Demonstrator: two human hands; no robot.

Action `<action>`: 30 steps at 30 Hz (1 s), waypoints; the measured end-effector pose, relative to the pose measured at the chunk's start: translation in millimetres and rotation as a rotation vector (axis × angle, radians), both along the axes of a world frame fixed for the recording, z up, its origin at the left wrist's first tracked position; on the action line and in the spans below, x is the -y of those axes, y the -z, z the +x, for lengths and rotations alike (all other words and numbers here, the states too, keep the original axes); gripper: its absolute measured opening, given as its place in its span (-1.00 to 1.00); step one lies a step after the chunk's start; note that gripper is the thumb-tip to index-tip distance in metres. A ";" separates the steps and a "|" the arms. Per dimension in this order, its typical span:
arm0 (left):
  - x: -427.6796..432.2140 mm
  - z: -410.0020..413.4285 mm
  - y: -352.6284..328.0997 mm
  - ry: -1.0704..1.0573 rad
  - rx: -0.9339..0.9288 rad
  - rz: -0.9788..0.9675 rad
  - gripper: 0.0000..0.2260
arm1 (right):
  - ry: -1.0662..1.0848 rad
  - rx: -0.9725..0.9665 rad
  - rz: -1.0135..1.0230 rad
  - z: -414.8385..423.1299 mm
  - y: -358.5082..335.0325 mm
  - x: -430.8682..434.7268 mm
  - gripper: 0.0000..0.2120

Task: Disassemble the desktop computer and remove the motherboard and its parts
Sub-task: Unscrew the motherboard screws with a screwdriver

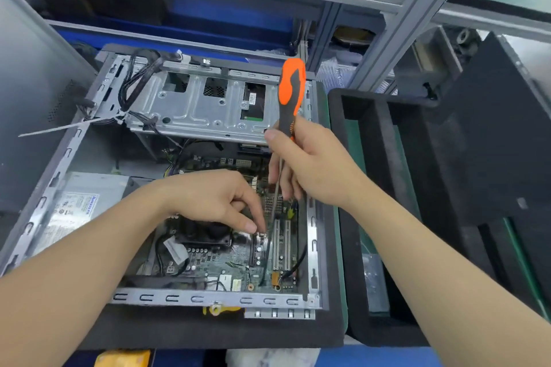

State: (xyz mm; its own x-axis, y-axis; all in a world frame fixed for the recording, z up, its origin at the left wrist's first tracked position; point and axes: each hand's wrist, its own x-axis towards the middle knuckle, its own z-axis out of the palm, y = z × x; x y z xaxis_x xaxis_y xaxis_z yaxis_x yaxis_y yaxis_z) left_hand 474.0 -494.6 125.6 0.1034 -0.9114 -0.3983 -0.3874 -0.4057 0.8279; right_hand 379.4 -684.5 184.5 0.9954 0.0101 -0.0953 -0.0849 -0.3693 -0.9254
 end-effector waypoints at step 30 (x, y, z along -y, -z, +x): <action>-179.7 25.7 -16.7 -0.103 0.216 0.087 -0.84 | -0.020 0.181 0.040 90.1 -68.5 -155.9 -0.76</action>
State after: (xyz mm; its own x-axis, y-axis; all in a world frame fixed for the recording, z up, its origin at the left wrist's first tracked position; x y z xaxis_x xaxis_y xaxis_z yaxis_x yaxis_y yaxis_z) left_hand 499.7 -315.0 142.3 0.2850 -0.8550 -0.4332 -0.5047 -0.5181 0.6905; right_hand 469.6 -528.6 253.0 0.9958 0.0305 0.0860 0.0913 -0.3321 -0.9388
